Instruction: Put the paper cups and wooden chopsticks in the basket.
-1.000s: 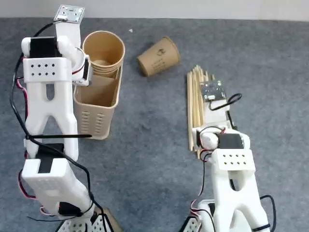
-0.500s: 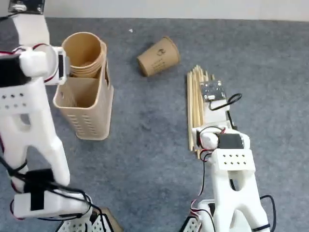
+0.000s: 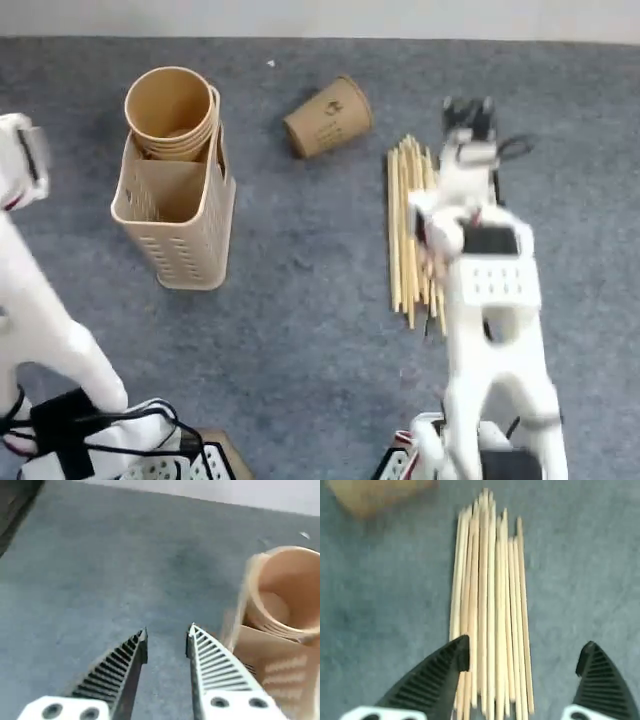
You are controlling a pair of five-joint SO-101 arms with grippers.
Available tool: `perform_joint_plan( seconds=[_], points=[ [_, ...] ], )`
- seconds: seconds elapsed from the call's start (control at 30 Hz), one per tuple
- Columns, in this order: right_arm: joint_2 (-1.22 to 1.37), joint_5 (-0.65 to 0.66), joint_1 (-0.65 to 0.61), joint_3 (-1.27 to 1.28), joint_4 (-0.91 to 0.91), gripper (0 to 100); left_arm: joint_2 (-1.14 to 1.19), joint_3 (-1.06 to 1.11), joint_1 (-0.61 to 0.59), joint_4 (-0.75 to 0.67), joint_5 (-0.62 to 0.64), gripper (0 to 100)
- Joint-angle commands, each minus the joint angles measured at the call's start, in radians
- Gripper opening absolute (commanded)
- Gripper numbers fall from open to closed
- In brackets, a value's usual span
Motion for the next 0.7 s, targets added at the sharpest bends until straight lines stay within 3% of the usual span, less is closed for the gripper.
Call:
perform_joint_plan(
  seconds=[0.0,0.27,0.67],
  points=[
    [0.291,-0.094,0.008,-0.377,-0.01,33.6,-0.018,-0.025,-0.035,-0.009,0.005,16],
    [0.915,-0.235,0.01,-1.078,-0.013,33.6,-0.004,0.143,-0.044,-0.044,-0.103,16],
    [1.452,-0.295,-0.033,-1.791,0.025,33.5,-0.005,0.541,-0.039,-0.43,-0.126,16]
  ],
)
